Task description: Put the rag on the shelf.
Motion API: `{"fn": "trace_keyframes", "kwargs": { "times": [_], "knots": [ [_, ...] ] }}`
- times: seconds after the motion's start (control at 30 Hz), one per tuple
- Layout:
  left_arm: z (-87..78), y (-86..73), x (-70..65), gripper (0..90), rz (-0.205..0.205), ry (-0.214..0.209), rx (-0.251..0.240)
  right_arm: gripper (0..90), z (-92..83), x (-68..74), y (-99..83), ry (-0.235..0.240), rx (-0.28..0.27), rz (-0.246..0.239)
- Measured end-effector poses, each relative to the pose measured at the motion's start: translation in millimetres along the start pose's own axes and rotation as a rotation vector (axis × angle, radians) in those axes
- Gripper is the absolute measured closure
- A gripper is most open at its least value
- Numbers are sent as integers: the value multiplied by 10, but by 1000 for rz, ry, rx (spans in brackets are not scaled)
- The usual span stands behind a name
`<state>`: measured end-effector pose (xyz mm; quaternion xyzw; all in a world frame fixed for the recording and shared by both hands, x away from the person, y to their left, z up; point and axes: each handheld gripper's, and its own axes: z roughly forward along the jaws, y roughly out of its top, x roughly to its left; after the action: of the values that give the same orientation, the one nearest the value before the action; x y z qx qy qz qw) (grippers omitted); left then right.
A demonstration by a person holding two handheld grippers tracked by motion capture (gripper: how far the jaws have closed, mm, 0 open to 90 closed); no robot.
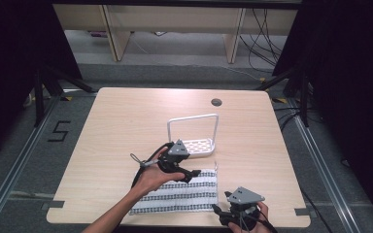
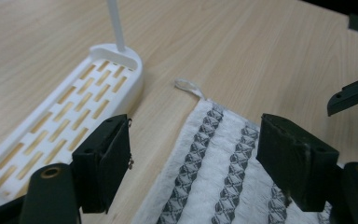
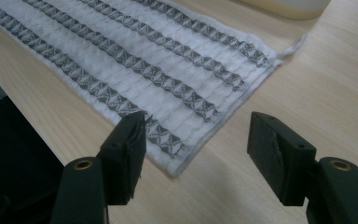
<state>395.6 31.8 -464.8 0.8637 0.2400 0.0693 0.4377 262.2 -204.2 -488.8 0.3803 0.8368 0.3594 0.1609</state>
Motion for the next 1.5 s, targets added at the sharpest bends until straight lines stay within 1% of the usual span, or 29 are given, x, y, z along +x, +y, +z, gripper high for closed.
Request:
{"fn": "trace_keyframes", "kwargs": {
  "times": [0.03,0.07,0.1,0.13,0.17,0.2,0.3,0.33,0.37,0.4,0.43,0.53,0.57,0.6,0.63,0.67,0.83,0.97,1.0,1.07,1.1,1.2,1.27,1.33,1.37,1.4,1.43,1.47,1.5],
  "knots": [
    [112,5,-7,250,17,1,32,403,19,4,2,12,12,-3],
    [152,12,2,249,35,-5,58,411,25,4,3,18,13,-5],
    [152,12,2,248,35,-5,58,411,25,4,3,18,13,-5],
    [234,31,13,245,34,-9,71,415,36,9,-2,10,10,-13],
    [234,31,13,245,34,-9,71,418,35,17,2,16,16,-9],
    [302,59,25,246,26,-33,76,420,34,19,-1,-2,17,-19],
    [369,91,25,258,29,-47,81,424,54,32,-1,-2,23,-22],
    [385,102,28,269,37,-54,95,426,57,34,0,-2,24,-23],
    [418,112,21,272,32,-59,93,427,58,42,1,3,29,-19],
    [454,123,17,278,32,-70,99,427,64,65,-3,4,31,1],
    [480,133,15,293,41,-68,112,430,76,60,-1,-1,35,-12],
    [584,155,20,316,51,-80,141,432,88,70,-1,0,50,-1],
    [584,155,20,333,51,-80,141,432,88,70,-1,0,50,-1],
    [612,163,21,354,59,-86,145,433,98,55,1,3,47,-25],
    [627,169,15,359,61,-80,146,434,103,53,2,-1,44,-28],
    [663,181,5,370,64,-89,152,435,97,64,3,2,63,-8],
    [748,199,-7,409,97,-108,184,441,128,58,-6,-5,74,-3],
    [814,211,-4,439,102,-118,195,452,140,52,-12,-4,79,-3],
    [826,213,-8,448,95,-120,199,459,146,66,-17,-5,78,19],
    [844,223,-13,465,102,-127,203,466,152,37,-16,-4,89,6],
    [865,236,-15,468,119,-131,218,469,161,41,-20,-4,88,18],
    [886,231,-22,490,112,-136,226,474,169,28,-17,-6,89,5],
    [899,234,-14,498,121,-139,227,478,185,27,-19,-3,87,-3],
    [903,242,-19,545,141,-139,231,515,194,39,-18,2,97,-11],
    [903,242,-19,570,141,-139,231,515,194,39,-18,2,97,-11],
    [902,242,-23,570,151,-142,232,526,205,43,-23,2,98,-16],
    [895,236,-52,647,157,-133,239,577,211,47,-27,12,100,-13],
    [892,238,-59,680,173,-135,242,592,204,59,-23,20,105,2],
    [892,238,-59,715,173,-135,242,592,204,59,-23,20,105,2]
  ]
}}
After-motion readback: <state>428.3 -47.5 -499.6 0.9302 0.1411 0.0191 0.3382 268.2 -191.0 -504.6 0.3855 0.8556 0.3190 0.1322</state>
